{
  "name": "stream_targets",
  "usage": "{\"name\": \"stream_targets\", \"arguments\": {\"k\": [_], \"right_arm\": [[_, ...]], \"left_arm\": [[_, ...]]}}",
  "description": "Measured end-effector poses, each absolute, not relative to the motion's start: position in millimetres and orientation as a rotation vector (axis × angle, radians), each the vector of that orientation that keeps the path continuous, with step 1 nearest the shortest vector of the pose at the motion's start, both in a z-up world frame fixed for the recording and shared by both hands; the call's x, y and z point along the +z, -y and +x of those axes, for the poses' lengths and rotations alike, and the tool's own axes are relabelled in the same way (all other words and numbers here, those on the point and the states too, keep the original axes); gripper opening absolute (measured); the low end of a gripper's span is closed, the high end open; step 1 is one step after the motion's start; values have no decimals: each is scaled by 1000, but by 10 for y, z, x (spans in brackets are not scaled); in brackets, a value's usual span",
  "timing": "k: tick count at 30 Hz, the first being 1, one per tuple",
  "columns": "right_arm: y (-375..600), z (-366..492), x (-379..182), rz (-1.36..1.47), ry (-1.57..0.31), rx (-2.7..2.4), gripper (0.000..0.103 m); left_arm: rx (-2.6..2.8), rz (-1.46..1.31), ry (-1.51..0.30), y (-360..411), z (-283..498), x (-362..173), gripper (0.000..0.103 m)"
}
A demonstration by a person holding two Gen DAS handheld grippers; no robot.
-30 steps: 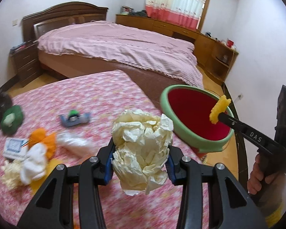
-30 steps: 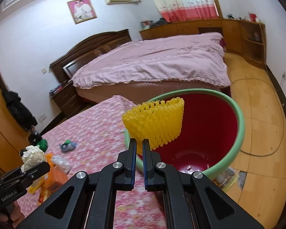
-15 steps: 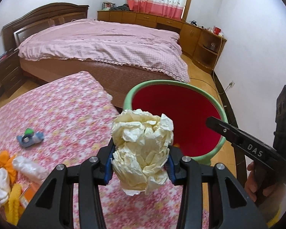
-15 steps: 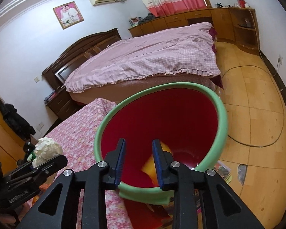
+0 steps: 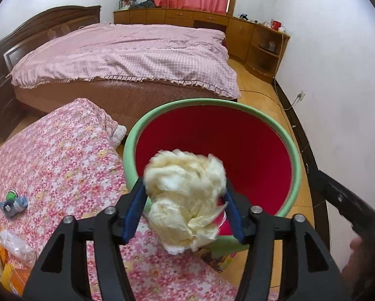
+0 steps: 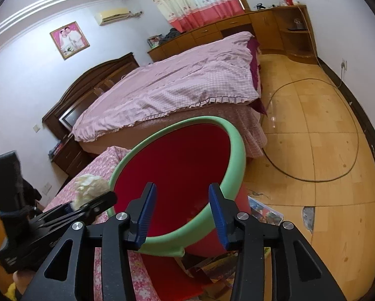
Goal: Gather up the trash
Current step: 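Drop the foam net and tissue into the red bucket, opening both grippers, then move both open grippers back over the trash on the bed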
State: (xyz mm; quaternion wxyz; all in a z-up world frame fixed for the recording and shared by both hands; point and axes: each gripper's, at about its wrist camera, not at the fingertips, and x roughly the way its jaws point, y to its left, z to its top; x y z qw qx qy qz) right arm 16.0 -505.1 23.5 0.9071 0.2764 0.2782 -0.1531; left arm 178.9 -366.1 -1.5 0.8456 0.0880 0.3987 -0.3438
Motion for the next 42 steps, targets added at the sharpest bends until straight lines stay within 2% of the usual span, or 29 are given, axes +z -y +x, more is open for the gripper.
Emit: {"name": "stream_targets", "arguments": {"k": [23,27,42], "right_arm": [[4916,28,275,562,-578,-356,58],[4831,15,286,555,-587,-350,62],[4249,24,395,507,-611,-269,67]], "left_arm": [[-737,139,-796,3417,1636,255,61],[-725,118,-805,3238,1564,312,61],[-585,35,-816,2260,1383,437,61]]}}
